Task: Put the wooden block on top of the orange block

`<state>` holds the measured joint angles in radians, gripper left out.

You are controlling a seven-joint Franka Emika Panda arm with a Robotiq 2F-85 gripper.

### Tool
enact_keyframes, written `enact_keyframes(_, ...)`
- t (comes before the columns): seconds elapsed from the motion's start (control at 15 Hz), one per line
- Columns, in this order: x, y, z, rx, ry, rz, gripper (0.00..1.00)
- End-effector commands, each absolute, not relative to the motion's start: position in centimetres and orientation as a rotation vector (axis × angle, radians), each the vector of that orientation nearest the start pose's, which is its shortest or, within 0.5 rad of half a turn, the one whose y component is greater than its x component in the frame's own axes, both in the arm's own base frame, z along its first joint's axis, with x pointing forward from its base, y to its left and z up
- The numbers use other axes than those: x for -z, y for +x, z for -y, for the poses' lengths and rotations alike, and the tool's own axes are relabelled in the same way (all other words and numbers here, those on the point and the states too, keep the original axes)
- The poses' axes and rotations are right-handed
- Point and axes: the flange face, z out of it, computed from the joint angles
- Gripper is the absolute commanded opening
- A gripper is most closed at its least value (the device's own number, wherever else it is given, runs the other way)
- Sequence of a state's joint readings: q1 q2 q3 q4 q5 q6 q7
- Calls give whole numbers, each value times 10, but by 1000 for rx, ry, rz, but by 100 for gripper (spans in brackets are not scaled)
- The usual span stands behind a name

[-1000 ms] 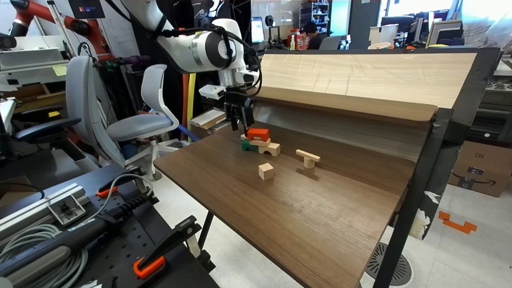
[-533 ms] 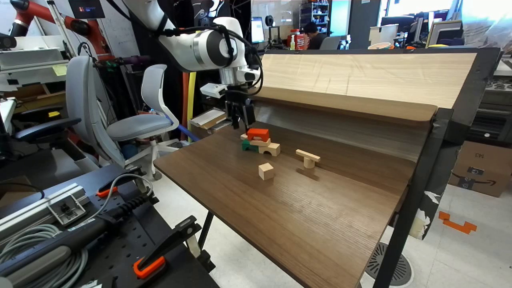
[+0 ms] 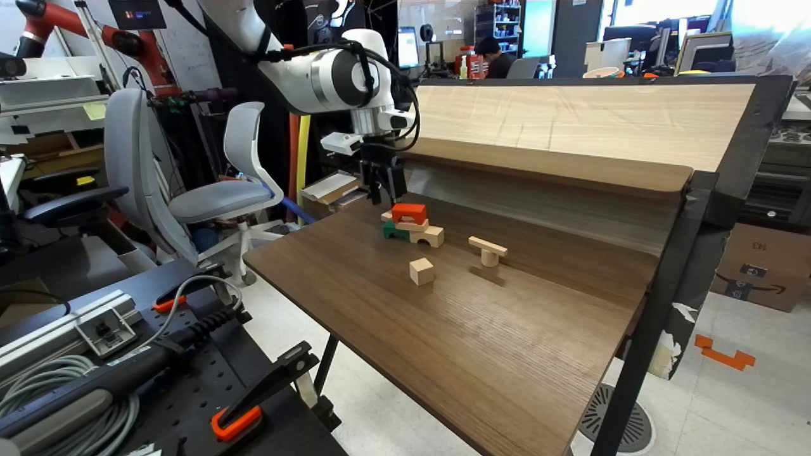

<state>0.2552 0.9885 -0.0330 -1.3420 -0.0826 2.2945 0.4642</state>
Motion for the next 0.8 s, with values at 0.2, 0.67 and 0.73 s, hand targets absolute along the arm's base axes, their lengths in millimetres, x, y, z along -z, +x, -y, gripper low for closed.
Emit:
enact_keyframes(0.2,-113,724,-169,-44,-3215,-280,100)
enact_keyframes(0.67,-103,732,-174,-37,-3222,-270,42)
enact_keyframes(0.73,-102,734,-174,-30,-3224,-271,35)
